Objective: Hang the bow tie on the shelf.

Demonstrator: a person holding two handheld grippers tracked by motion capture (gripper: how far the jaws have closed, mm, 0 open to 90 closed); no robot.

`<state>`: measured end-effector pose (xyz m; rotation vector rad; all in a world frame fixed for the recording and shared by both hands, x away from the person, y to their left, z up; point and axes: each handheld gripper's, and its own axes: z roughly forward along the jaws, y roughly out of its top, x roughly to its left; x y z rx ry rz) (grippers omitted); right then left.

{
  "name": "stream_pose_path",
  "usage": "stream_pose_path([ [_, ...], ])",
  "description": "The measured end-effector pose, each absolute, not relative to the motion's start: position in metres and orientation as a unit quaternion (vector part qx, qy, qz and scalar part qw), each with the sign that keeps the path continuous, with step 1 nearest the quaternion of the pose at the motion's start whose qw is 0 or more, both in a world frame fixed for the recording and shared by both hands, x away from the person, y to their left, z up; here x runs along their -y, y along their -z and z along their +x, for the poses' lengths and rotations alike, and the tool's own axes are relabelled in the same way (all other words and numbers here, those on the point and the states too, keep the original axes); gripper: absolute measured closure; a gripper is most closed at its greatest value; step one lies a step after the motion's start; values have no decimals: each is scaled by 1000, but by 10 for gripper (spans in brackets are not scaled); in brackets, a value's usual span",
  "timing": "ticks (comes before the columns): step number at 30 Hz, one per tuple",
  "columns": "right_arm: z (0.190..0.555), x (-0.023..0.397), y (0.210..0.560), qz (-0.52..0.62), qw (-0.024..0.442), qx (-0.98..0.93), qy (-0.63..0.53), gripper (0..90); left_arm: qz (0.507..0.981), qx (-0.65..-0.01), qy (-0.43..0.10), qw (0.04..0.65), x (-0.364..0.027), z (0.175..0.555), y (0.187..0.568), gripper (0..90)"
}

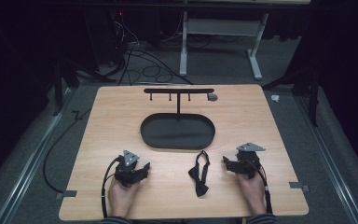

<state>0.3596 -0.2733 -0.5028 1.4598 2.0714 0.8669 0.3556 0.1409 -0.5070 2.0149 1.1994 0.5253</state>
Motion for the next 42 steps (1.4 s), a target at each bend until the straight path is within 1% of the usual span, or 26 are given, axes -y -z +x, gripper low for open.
stream_pose_path([
  [14, 359, 272, 503, 528, 230, -754, -315, 272, 784, -464, -201, 360, -141, 356, 507, 373],
  [20, 355, 271, 502, 520, 230, -758, -320, 339, 784, -464, -201, 360, -141, 355, 507, 363],
  [23, 355, 271, 502, 519, 229, -759, -321, 343, 785, -463, -200, 360, -141, 355, 507, 359],
  [25, 355, 271, 502, 516, 228, -760, -323, 371, 785, -463, -200, 360, -141, 355, 507, 352],
  [30, 354, 271, 497, 513, 210, -771, -313, 431, 786, -462, -199, 360, -141, 355, 507, 346],
  [33, 351, 269, 494, 511, 205, -768, -328, 449, 786, -461, -198, 360, -141, 355, 507, 344],
  [38, 345, 258, 483, 492, 193, -771, -354, 503, 787, -461, -198, 360, -141, 356, 507, 339],
  [42, 345, 243, 477, 475, 180, -786, -353, 550, 787, -460, -198, 360, -141, 356, 507, 337],
])
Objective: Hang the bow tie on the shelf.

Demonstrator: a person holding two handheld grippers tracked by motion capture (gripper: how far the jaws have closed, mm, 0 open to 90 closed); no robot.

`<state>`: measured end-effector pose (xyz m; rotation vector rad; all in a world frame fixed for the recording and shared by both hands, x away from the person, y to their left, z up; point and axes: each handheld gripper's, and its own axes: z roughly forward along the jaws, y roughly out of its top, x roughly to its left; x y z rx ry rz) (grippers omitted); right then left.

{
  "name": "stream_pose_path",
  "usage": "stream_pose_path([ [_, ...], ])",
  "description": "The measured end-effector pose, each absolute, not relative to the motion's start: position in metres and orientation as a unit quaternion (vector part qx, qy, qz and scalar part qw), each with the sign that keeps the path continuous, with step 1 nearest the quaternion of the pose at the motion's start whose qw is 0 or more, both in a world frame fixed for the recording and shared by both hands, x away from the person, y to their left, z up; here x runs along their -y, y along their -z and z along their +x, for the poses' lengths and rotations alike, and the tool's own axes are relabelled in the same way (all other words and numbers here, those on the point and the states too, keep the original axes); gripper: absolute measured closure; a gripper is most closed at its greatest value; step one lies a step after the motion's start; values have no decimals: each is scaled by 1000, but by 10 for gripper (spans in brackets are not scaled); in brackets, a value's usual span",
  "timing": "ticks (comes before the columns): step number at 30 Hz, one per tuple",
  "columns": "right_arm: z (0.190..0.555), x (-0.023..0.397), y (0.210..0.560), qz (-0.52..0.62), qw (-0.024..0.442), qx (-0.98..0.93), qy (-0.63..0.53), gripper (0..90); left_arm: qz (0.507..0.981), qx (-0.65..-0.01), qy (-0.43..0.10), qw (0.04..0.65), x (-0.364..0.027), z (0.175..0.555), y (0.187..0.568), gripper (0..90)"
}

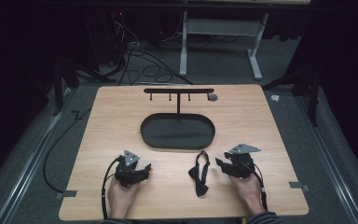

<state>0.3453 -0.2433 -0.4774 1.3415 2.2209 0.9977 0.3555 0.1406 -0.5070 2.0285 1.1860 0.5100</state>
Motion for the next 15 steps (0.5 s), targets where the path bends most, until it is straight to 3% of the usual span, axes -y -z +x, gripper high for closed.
stream_pose_path([
  [15, 361, 209, 486, 472, 150, -798, -345, 602, 788, -459, -197, 360, -140, 356, 507, 329],
])
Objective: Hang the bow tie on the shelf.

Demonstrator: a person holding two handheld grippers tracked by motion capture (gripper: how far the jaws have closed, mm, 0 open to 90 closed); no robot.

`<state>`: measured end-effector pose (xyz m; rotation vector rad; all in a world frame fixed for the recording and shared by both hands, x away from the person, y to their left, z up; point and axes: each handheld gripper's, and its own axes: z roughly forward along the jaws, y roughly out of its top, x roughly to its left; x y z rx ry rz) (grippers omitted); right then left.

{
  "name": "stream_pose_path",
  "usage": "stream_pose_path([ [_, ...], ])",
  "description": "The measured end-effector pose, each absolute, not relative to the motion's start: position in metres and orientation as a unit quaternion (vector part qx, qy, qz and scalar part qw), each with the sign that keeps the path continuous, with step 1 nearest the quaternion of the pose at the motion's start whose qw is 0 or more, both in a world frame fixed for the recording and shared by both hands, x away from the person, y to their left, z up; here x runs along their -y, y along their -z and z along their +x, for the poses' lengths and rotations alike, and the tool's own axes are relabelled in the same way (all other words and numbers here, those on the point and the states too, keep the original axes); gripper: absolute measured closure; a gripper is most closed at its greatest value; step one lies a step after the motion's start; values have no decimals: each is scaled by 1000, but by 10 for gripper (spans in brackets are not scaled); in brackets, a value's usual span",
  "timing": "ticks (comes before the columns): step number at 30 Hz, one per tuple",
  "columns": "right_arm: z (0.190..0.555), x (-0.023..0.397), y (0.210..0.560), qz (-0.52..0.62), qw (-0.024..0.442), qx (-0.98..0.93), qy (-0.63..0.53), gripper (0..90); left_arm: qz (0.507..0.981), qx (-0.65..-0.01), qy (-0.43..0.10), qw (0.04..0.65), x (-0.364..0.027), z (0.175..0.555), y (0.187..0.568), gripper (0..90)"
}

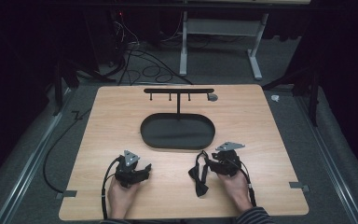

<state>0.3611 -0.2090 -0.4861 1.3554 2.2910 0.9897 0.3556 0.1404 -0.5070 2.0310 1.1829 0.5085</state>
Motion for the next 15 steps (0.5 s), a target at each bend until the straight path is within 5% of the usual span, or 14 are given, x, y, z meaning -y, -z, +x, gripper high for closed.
stream_pose_path([
  [9, 369, 201, 490, 481, 163, -793, -336, 675, 788, -458, -197, 360, -140, 356, 507, 327],
  [15, 371, 202, 493, 482, 156, -798, -327, 830, 789, -458, -196, 360, -140, 356, 507, 325],
])
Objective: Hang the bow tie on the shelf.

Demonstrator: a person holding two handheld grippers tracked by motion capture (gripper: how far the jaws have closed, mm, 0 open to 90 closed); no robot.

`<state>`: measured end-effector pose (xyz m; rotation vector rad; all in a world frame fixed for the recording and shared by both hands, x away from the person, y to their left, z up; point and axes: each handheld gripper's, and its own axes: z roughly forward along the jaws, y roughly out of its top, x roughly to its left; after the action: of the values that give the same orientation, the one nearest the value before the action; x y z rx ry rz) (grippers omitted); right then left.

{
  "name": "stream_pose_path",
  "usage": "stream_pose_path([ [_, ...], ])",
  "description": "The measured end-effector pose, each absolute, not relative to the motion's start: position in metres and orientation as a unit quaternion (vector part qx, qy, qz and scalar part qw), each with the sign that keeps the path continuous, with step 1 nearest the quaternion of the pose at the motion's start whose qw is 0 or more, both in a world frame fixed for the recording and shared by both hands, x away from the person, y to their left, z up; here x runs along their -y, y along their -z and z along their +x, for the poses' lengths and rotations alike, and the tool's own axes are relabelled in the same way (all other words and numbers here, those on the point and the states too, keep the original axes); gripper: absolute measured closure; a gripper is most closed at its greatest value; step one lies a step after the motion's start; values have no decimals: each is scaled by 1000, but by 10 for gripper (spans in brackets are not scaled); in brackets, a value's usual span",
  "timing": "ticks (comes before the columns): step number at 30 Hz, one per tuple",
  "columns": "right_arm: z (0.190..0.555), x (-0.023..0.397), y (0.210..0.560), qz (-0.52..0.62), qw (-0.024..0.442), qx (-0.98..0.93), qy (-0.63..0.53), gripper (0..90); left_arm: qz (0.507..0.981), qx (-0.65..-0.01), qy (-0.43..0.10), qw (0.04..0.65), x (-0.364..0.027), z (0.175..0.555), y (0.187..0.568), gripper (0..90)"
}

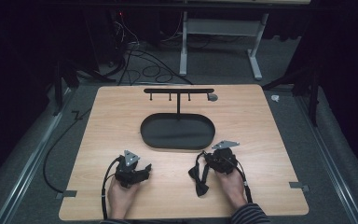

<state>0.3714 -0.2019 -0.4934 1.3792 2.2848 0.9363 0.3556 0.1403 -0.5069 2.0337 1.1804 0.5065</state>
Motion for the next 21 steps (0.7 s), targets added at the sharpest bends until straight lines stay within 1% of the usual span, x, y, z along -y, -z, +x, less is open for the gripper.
stream_pose_path([
  [2, 372, 202, 493, 480, 156, -799, -326, 855, 789, -458, -196, 360, -140, 356, 507, 324],
  [5, 371, 202, 493, 478, 155, -801, -326, 869, 789, -458, -197, 360, -140, 356, 507, 324],
  [21, 359, 213, 458, 448, 179, -795, -368, 873, 790, -457, -195, 360, -140, 356, 507, 317],
])
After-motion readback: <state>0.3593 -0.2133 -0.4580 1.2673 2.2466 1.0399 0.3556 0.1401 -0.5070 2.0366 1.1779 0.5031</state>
